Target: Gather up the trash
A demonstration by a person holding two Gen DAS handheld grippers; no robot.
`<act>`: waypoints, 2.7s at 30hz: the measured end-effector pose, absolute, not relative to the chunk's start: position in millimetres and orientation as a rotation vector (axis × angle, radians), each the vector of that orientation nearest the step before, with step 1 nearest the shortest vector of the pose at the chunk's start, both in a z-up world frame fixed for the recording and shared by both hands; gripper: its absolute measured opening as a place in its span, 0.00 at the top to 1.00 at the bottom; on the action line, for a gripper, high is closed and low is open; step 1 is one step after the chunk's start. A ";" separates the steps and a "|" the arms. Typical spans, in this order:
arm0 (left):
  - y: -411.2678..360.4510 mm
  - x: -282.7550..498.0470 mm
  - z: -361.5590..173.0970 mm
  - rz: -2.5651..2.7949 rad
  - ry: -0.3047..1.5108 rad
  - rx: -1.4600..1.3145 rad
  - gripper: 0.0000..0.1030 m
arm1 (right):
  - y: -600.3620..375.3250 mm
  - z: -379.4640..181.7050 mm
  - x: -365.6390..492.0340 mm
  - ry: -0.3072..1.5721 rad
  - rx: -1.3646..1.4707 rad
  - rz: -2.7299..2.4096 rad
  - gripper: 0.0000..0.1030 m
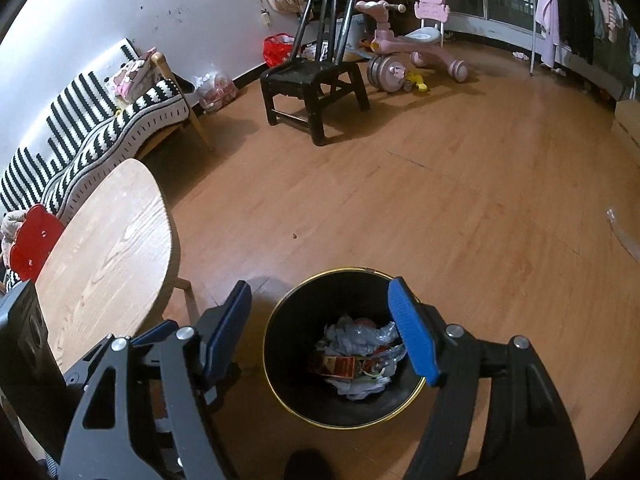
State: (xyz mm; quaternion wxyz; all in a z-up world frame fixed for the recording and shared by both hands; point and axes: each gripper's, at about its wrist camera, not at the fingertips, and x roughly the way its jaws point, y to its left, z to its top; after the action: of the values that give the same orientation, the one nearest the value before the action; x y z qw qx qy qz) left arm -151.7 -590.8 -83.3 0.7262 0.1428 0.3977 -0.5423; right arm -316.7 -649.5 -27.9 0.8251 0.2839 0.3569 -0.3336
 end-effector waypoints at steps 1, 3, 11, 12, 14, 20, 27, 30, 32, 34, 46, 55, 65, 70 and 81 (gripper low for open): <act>-586.7 -149.8 -79.4 -1.186 0.873 0.316 0.20 | -648.7 -26.3 -316.4 0.753 0.603 -0.708 0.33; -576.2 -145.3 -71.8 -1.172 0.862 0.310 0.17 | -646.0 -21.8 -313.4 0.740 0.599 -0.708 0.28; -481.9 -87.1 -24.2 -0.974 0.797 0.251 0.10 | -608.5 5.2 -270.2 0.699 0.553 -0.653 0.13; -467.1 -78.6 -20.5 -0.943 0.796 0.243 0.09 | -598.8 9.3 -259.0 0.697 0.540 -0.634 0.12; -429.7 -59.8 -11.7 -0.873 0.789 0.223 0.09 | -574.8 17.3 -233.0 0.701 0.507 -0.583 0.12; -306.5 -11.6 6.4 -0.626 0.759 0.170 0.09 | -495.2 32.8 -163.3 0.714 0.406 -0.442 0.09; -169.0 19.7 17.3 -0.386 0.733 0.119 0.09 | -368.5 42.8 -73.2 0.744 0.256 -0.235 0.09; -117.5 22.1 19.3 -0.311 0.724 0.094 0.09 | -323.6 43.1 -48.0 0.749 0.220 -0.173 0.09; -90.2 24.2 20.5 -0.273 0.728 0.074 0.09 | -295.7 42.7 -32.8 0.753 0.197 -0.138 0.09; -60.9 24.9 21.1 -0.218 0.728 0.055 0.09 | -268.3 41.3 -18.1 0.761 0.176 -0.104 0.09; -0.6 30.9 12.8 -0.078 0.747 0.052 0.09 | -179.5 17.5 19.1 0.797 0.101 -0.005 0.09; -6.2 37.7 6.0 -0.076 0.755 0.074 0.09 | -172.9 10.1 25.5 0.809 0.098 0.004 0.09; -6.8 37.1 1.7 -0.081 0.777 0.065 0.09 | -176.3 13.0 23.1 0.804 0.102 0.009 0.09; -9.4 36.3 0.2 -0.085 0.780 0.076 0.08 | -175.2 13.3 23.0 0.803 0.102 0.007 0.09; -10.6 35.1 0.2 -0.085 0.781 0.075 0.09 | -175.0 13.3 23.1 0.804 0.101 0.009 0.09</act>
State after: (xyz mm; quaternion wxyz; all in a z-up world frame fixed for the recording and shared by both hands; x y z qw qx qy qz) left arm 35.1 -10.6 0.2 0.9231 0.0368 0.3806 -0.0412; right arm 23.1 -175.0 13.3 0.9190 0.0491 0.3911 0.0042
